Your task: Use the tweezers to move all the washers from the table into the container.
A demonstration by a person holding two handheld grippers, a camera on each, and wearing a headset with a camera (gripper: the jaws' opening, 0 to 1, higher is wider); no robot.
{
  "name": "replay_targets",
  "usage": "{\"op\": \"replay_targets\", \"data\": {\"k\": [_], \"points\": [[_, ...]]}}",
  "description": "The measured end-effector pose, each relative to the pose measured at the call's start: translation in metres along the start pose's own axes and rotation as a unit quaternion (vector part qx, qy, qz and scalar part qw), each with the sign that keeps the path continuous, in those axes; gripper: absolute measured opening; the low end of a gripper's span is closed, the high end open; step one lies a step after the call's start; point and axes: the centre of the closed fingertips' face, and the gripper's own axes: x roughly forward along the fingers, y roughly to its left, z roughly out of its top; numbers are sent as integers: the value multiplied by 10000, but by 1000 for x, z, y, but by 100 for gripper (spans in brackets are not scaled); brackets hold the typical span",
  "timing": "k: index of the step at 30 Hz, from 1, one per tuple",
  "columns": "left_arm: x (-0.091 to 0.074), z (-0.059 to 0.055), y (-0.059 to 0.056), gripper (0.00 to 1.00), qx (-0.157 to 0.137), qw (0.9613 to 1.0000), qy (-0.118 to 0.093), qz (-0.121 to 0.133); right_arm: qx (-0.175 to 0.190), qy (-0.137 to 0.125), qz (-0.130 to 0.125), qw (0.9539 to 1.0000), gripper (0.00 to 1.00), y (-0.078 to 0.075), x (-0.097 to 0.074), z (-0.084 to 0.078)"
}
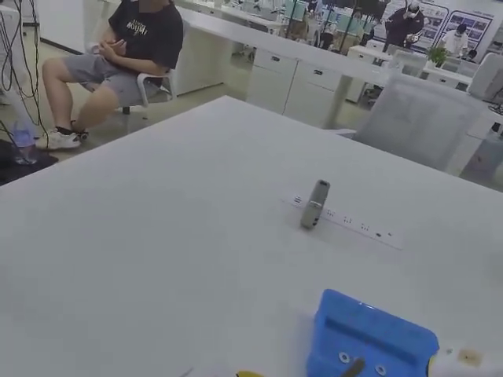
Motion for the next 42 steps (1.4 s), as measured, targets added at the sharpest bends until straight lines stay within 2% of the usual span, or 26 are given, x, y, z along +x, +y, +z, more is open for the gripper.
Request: {"op": "replay_targets", "data": {"k": [3,12,17,20,22,24,27,32,35,42], "points": [[0,0,-1,49,6,10000,3,-12,-2,21,-33,10000,4,-2,1,-2],[0,-1,-1,49,17,10000,16,-12,-78,-28,-33,10000,4,6,-2,-5],[0,-1,-1,49,25,10000,16,-15,-729,72,-29,9973,4,12,-2,-8],[0,-1,-1,49,17,10000,10,-10,-1187,122,-43,9928,4,18,-2,-10],[0,-1,0,49,19,10000,9,-3,-1228,169,-85,9922,4,19,-2,-12],[0,-1,0,48,23,10000,10,-2,-1177,183,-104,9928,3,16,-3,-12],[0,-1,0,48,28,10000,5,-3,-854,102,-117,9962,3,12,-3,-11],[0,-1,1,48,17,10000,7,19,-485,-19,-132,9987,3,8,-8,-7],[-1,-1,1,48,14,10000,-3,25,-341,-73,-112,9993,3,8,-12,-3],[0,-1,0,48,18,10000,0,14,3,-389,-194,9991,3,1,-31,13]]}}
